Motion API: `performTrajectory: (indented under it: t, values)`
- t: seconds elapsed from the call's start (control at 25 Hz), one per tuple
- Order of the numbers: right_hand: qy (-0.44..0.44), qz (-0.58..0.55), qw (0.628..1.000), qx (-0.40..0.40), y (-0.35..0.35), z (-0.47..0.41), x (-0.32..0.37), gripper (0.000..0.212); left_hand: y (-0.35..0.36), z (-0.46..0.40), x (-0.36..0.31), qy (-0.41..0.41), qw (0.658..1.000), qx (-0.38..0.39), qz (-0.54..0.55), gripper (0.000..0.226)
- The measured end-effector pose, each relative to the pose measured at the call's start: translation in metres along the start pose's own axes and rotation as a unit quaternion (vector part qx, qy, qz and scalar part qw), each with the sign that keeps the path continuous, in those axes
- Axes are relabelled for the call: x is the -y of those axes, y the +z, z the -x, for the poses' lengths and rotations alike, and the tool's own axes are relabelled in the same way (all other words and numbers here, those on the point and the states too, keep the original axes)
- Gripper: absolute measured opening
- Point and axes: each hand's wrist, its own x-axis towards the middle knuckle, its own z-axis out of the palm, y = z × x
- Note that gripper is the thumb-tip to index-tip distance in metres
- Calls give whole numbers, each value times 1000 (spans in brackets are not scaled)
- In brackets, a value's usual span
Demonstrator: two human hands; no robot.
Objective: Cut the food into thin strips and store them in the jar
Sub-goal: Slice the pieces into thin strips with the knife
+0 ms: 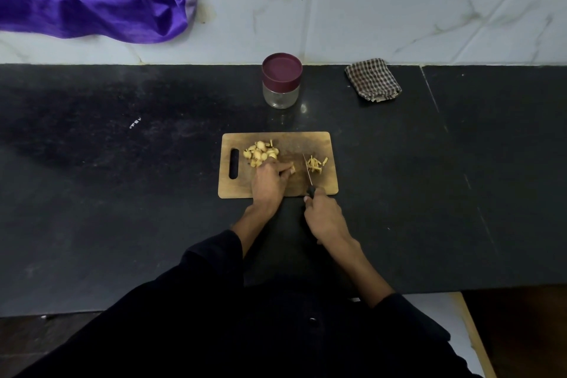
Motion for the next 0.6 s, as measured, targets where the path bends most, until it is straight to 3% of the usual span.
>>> performTrajectory:
  t: [0.6]
  values:
    - [-9,7,999,34,7,-3,3,28,-4,1,-3,-4,1000,-10,15,24]
